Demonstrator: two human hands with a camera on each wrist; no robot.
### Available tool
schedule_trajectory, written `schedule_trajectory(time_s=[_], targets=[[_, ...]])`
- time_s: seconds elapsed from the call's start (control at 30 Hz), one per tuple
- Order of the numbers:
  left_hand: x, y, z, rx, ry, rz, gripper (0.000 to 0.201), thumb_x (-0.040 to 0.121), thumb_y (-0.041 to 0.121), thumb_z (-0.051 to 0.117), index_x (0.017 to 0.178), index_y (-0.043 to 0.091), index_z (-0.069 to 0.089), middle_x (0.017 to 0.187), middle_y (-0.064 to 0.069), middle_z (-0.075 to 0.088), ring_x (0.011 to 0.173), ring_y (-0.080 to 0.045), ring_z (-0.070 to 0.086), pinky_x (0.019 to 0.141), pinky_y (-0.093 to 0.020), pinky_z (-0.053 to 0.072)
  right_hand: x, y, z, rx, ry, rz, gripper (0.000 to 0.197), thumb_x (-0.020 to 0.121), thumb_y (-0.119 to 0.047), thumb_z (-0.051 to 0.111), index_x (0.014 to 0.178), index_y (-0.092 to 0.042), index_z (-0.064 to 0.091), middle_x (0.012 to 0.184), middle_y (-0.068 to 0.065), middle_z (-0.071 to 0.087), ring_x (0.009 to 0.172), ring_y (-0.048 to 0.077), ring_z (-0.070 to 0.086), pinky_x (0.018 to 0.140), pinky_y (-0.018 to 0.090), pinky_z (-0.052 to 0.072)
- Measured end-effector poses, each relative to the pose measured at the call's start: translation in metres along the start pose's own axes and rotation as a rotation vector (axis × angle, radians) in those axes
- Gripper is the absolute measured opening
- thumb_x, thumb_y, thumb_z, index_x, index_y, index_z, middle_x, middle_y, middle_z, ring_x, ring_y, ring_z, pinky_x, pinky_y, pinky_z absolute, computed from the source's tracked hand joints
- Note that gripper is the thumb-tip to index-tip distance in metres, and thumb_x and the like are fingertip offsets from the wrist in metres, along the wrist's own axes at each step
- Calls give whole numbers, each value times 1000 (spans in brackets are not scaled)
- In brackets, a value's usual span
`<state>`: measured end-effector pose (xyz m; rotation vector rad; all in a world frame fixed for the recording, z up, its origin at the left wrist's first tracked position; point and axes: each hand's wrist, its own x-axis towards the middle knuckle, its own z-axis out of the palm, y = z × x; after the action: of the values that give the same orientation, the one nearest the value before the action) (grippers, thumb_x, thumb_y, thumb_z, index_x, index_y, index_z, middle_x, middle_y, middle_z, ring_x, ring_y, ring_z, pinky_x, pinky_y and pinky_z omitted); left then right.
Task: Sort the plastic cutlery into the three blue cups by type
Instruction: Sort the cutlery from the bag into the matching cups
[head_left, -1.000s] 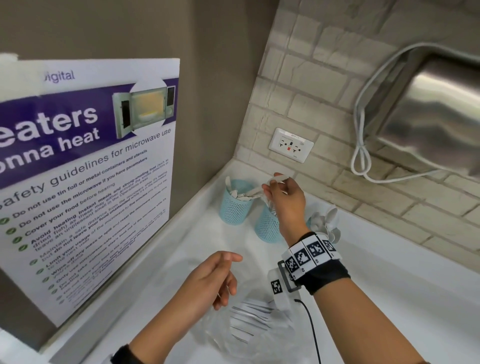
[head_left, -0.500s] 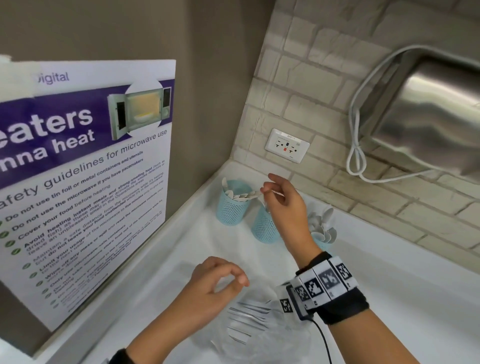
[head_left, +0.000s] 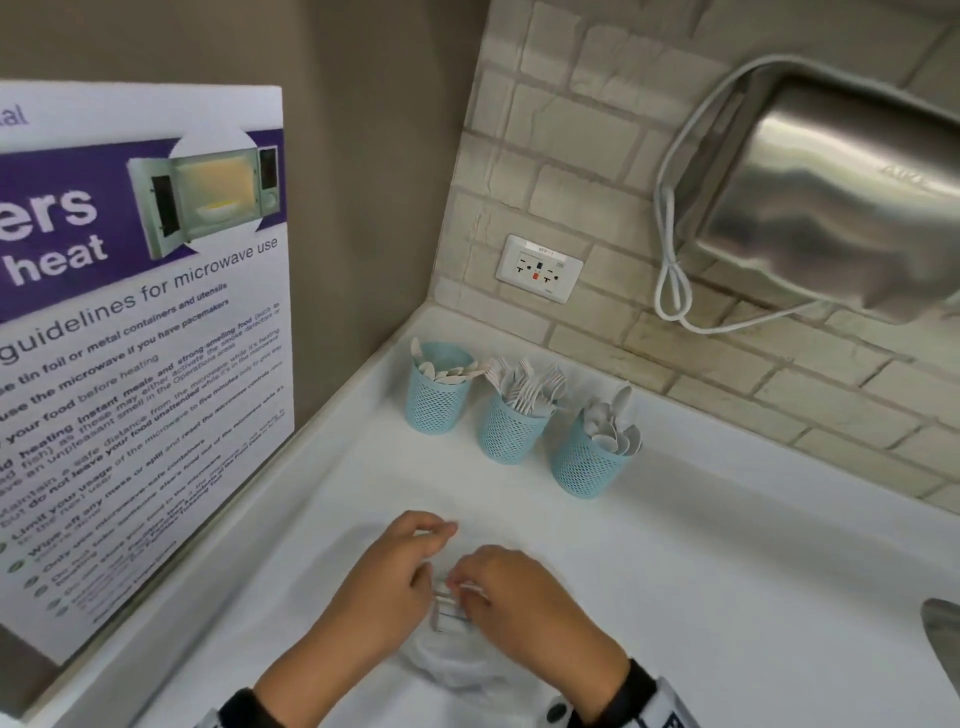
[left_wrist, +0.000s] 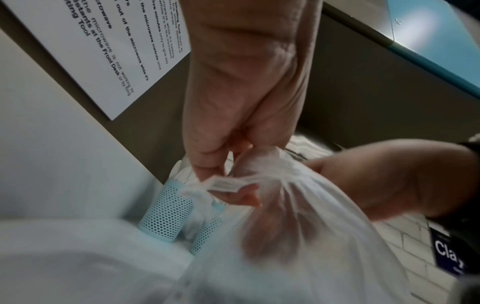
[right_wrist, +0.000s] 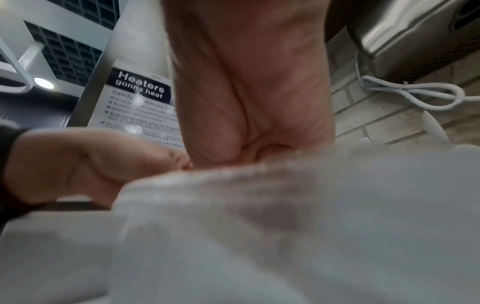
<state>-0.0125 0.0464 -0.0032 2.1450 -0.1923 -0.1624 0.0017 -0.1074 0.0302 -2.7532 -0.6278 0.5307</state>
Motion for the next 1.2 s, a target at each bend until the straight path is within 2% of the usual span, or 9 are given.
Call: schedule_trajectory(time_s=[0.07,0.17,0.3,0.43,0.67,0.8,0.9,1.1,1.2], targets=[[0,3,0,-65,44,33,52,89,-9,41,130,20,56,118,28,38,74,23,50,79,1,34,2,4,16,-42,-68,66,52,95,-27,50,144,-20,37,145,7,39,133,24,38,107,32,31],[-1,5,2,-66,43,53,50,91,-6,41,132,20,54,124,22,40,76,23,49,78,2,33,2,4,38,-221,-274,153,78,95,-28,50,152,-31,-4,160,9,-3,147,33,-5,114,60,4],[-4,5,4,-74,3,18,49,93,-4,41,133,22,53,126,21,39,76,18,52,75,2,34,6,2,57,-281,-345,225,83,95,-22,51,150,-36,-10,158,9,-21,144,34,-23,106,71,-3],[-5,4,2,-66,-8,-12,50,93,-4,39,133,23,54,124,24,38,84,7,55,73,1,38,6,5,57,-223,-248,199,73,97,-25,48,151,-35,0,160,3,-18,146,30,-18,107,69,0],[-4,-1,-5,-81,10,-14,53,91,-6,41,133,23,53,126,21,40,78,19,51,68,1,36,6,9,60,-167,-125,178,62,100,-32,43,151,-37,9,162,-4,2,149,25,-3,108,67,5],[-3,-4,-5,-79,17,-4,52,90,-5,42,133,22,52,128,19,41,84,21,49,71,1,35,5,12,60,-104,6,167,56,94,-24,51,146,-34,29,150,-9,35,143,16,23,111,57,9],[-3,-5,-6,-89,14,-6,53,90,-5,42,134,23,52,129,19,41,85,18,50,72,1,35,3,10,54,-92,60,152,54,91,-21,53,142,-33,38,142,-8,45,132,15,41,111,48,13],[-2,-7,-7,-77,13,-12,52,91,-3,43,135,24,50,130,20,40,91,17,49,73,0,37,0,8,42,1,101,125,48,90,-25,56,136,-35,46,134,-7,50,124,14,49,111,34,21],[-2,-8,-8,-72,17,-23,51,92,-2,43,136,24,50,131,21,39,95,13,51,76,1,36,-3,9,33,96,177,116,39,88,-21,58,126,-31,56,127,-10,60,119,10,53,103,22,30]])
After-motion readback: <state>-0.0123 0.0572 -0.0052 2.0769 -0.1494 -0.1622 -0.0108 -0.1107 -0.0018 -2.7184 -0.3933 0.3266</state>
